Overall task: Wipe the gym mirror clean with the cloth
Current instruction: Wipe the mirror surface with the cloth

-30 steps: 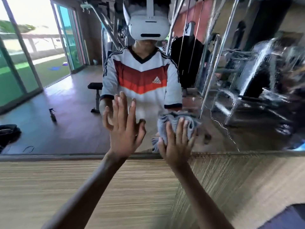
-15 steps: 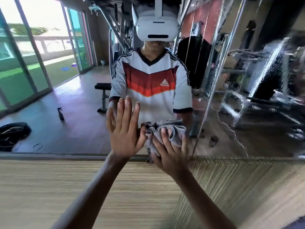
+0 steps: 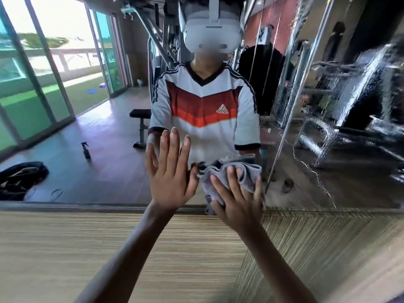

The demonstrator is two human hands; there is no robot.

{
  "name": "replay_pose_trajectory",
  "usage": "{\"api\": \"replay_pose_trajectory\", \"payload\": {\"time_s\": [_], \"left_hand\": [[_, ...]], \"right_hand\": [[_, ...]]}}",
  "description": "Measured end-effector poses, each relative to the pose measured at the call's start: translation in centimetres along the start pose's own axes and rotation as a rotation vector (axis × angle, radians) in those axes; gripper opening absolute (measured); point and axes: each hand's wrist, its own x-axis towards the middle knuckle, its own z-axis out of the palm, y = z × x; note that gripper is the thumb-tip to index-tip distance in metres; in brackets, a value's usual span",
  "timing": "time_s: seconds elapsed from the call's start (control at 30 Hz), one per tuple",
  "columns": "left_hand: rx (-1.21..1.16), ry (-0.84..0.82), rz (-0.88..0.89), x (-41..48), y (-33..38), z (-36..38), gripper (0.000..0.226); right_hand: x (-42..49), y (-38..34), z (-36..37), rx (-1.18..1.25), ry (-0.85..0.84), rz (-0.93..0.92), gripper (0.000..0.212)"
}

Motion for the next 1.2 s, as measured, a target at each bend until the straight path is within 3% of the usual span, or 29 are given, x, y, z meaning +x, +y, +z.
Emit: {"api": "replay_pose_trajectory", "payload": {"time_s": [0.07,0.23,0.3,0.43,0.5,0.73,0.8,0.97,1.2], "left_hand": [[0.019,0.010,-0.014,-0.1,0.0,0.1,0.067],[0.014,0.020,-0.016,-0.1,0.1,0.2,0.067],[0.015,0.020,-0.007,0.0,-0.1,0.2,0.067],[0.015,0.027,-0.002,0.0,-0.2,0.2,0.067],[0.010,0.030,-0.010,-0.2,-0.1,0.2,0.068],[-0.012,0.024,-0.014,-0.2,0.0,0.1,0.067],[-0.015,0.021,-0.012,-0.1,0.0,0.1,0.066],[-0.018,0.039,-0.008,-0.2,0.0,0.1,0.065],[-0.028,0.044,-0.010,-0.1,0.1,0.1,0.060]], "right_hand": [[-0.2,1.8,-0.4,-0.006,0.011,0.042,0.059],[7.2,1.0,-1.2,0.038,0.177,0.419,0.062],[7.4,-0.2,-0.9,0.041,0.160,0.349,0.064],[1.7,1.9,-0.7,-0.025,-0.027,-0.032,0.058],[1.1,3.7,-1.4,-0.019,-0.035,-0.020,0.054],[11.0,3.0,-2.9,0.016,0.149,0.375,0.059],[10.4,1.5,-2.5,0.028,0.127,0.341,0.059],[3.0,2.6,-1.9,-0.012,-0.057,0.046,0.050],[11.8,2.2,-2.8,0.062,0.190,0.496,0.058]]}}
